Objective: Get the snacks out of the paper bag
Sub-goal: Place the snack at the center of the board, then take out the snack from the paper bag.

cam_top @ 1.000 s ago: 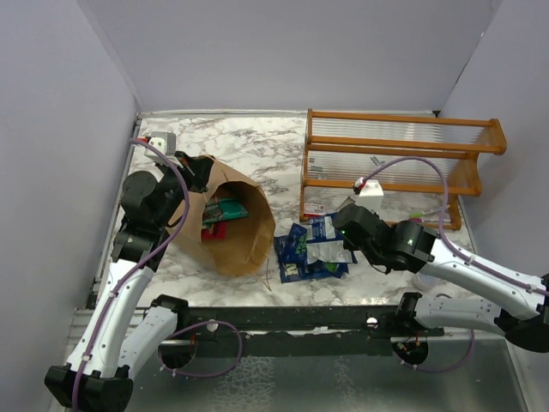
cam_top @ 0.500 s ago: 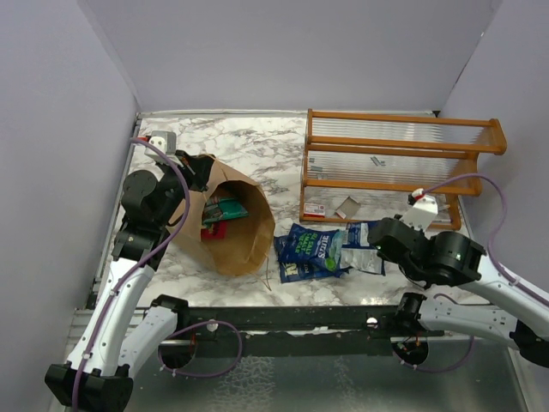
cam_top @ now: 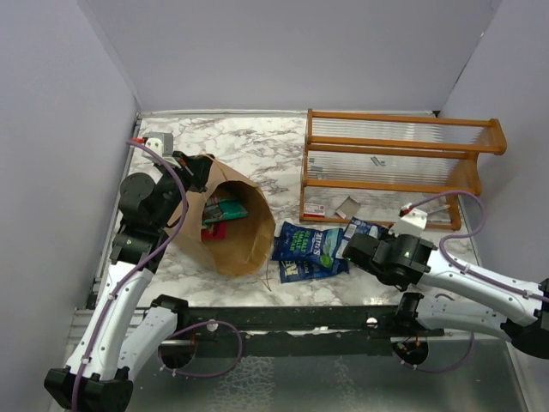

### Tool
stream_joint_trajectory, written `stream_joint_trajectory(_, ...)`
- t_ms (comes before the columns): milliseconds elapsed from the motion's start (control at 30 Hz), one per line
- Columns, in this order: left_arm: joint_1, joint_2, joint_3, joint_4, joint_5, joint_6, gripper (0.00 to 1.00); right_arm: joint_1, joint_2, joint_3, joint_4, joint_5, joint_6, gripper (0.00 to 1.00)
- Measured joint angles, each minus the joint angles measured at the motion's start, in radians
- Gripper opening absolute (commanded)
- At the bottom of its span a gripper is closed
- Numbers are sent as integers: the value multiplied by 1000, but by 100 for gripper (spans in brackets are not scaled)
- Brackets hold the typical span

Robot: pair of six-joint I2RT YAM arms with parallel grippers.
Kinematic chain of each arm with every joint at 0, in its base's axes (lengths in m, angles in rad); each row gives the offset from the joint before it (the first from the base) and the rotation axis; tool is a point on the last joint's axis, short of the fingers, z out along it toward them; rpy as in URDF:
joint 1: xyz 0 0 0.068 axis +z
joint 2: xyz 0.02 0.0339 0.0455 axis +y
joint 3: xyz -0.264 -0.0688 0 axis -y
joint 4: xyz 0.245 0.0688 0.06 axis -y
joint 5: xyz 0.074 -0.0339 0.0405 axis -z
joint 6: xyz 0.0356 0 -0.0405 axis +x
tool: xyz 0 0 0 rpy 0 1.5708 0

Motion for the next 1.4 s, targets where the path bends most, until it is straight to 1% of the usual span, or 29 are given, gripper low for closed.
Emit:
stream_joint_trajectory(67,0,0,0,2,2,-4,0,-9,-14,-37,-5,1,52,6)
stream_joint_trajectory(133,0,0,0,0,3,-5,0,-21,-30,-58,-16,3,105,11)
stream_joint_trajectory(200,0,0,0,1,5,-7,0,-30,-53,-67,-23,10,137,22)
stream_joint_trajectory(267,0,0,0,0,5,-7,0,-40,-89,-75,-30,22,167,29)
stream_joint_trajectory(367,0,0,0,-1,9,-8,0,-48,-125,-82,-35,35,188,35)
stream_joint_trajectory(567,0,-5,0,-4,15,-10,0,-51,-154,-82,-36,44,196,41)
stream_joint_trajectory(600,0,-6,0,-4,17,-11,0,-51,-158,-82,-34,45,190,43)
stream_joint_trajectory(667,0,-6,0,-4,20,-11,0,-51,-182,-80,-7,49,123,48)
stream_joint_trajectory(733,0,-6,0,-4,24,-11,0,-52,-225,-79,96,46,-56,50)
stream_joint_trajectory(767,0,-6,0,-5,27,-11,0,-52,-246,-79,175,37,-165,51)
stream_joint_trajectory(833,0,-6,0,-5,36,-11,0,-52,-307,-90,415,-30,-487,52)
stream_joint_trajectory(867,0,-6,0,-5,40,-11,0,-52,-328,-101,510,-69,-600,53)
stream_joint_trajectory(967,0,-5,0,-8,47,-11,0,-53,-376,-145,818,-288,-982,59)
stream_joint_trajectory(1000,0,-5,0,-9,49,-11,0,-54,-369,-153,909,-396,-1110,60)
stream_joint_trajectory(1033,0,-5,0,-11,51,-11,0,-54,-355,-154,967,-481,-1196,61)
stream_joint_trajectory(1067,0,-3,0,-12,55,-11,0,-54,-318,-150,1031,-600,-1312,61)
stream_joint_trajectory(1133,0,-1,0,-13,62,-11,0,-54,-221,-122,1109,-803,-1476,61)
stream_joint_trajectory(1233,0,3,0,-16,71,-11,0,-53,-66,-61,1159,-1045,-1669,62)
stream_joint_trajectory(1333,0,6,0,-19,77,-11,0,-49,69,-31,1220,-1228,-1844,62)
stream_joint_trajectory(1400,0,11,1,-20,82,-11,0,-45,118,-31,1261,-1302,-1932,62)
